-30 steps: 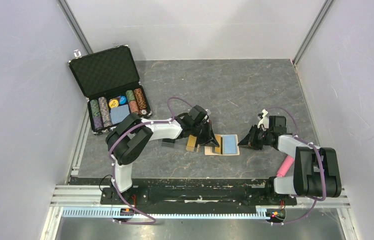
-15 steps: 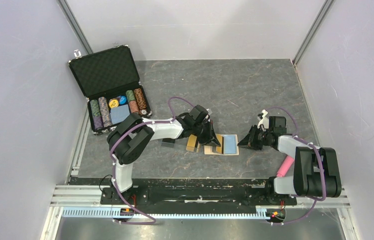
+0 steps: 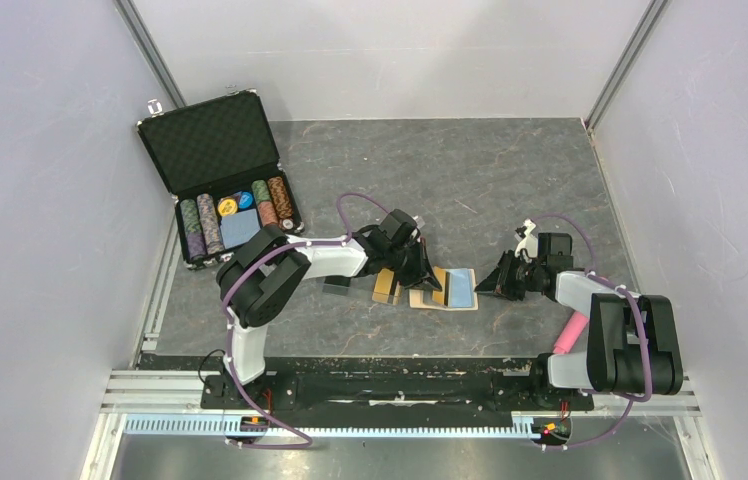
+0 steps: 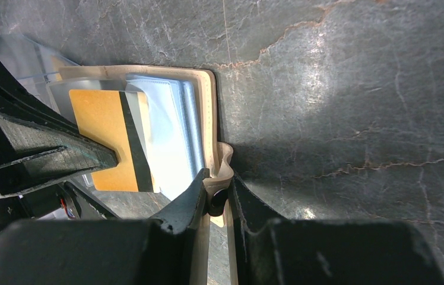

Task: Put the credit cards into the card holder
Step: Insert the credit card into the card holder.

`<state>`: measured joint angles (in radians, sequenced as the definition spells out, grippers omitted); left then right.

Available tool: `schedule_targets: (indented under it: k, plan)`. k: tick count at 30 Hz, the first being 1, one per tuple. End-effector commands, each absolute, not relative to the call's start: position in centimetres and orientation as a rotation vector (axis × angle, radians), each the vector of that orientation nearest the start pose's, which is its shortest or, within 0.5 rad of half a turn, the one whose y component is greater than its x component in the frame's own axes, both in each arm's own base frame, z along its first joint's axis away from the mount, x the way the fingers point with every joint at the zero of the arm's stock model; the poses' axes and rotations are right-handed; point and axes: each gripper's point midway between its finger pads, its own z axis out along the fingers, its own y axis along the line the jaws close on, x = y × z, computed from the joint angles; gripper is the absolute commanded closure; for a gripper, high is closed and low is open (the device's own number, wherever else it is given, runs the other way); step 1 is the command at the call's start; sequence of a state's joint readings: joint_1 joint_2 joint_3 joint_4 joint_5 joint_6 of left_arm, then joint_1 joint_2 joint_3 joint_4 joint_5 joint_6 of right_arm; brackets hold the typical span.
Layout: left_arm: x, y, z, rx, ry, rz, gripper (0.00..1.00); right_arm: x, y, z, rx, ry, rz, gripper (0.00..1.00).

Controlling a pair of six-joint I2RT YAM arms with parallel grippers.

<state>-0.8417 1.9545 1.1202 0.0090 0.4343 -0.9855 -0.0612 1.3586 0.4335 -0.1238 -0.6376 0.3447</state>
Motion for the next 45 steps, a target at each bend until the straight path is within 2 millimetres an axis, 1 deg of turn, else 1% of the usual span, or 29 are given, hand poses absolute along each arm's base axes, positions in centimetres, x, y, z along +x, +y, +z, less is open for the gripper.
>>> schedule_targets:
  k: [1,10,17,20,26,29,33,39,45]
  plan:
    - [24.7,-41.1,4.8,0.059,2.686,-1.161,0.98,21.3,9.7,-0.7,0.33,2.653,0.883,1.0]
    - [24.7,-40.1,4.4,-0.038,2.683,-1.149,0.98,21.3,9.7,-0.7,0.333,2.652,0.882,1.0]
    - [25.2,-39.5,4.1,-0.056,2.671,-1.112,0.98,21.3,9.7,-0.8,0.332,2.653,0.887,1.0]
    - [25.3,-39.9,4.0,-0.062,2.66,-1.136,0.98,21.3,9.7,-0.8,0.331,2.652,0.887,1.0]
    - [24.7,-41.4,3.4,-0.075,2.667,-1.271,0.98,21.3,9.8,-0.7,0.331,2.652,0.895,1.0]
    - [24.5,-42.2,3.8,-0.042,2.661,-1.327,0.98,21.3,9.8,-0.7,0.331,2.652,0.899,1.0]
    - [23.5,-43.4,3.7,0.014,2.689,-1.376,0.98,21.3,9.8,-0.7,0.334,2.652,0.9,1.0]
    - [23.0,-42.7,4.0,0.022,2.725,-1.328,0.98,21.3,9.8,-0.7,0.336,2.649,0.898,1.0]
    - [22.4,-42.5,4.8,0.084,2.745,-1.298,0.98,21.4,9.8,-0.7,0.34,2.645,0.898,1.0]
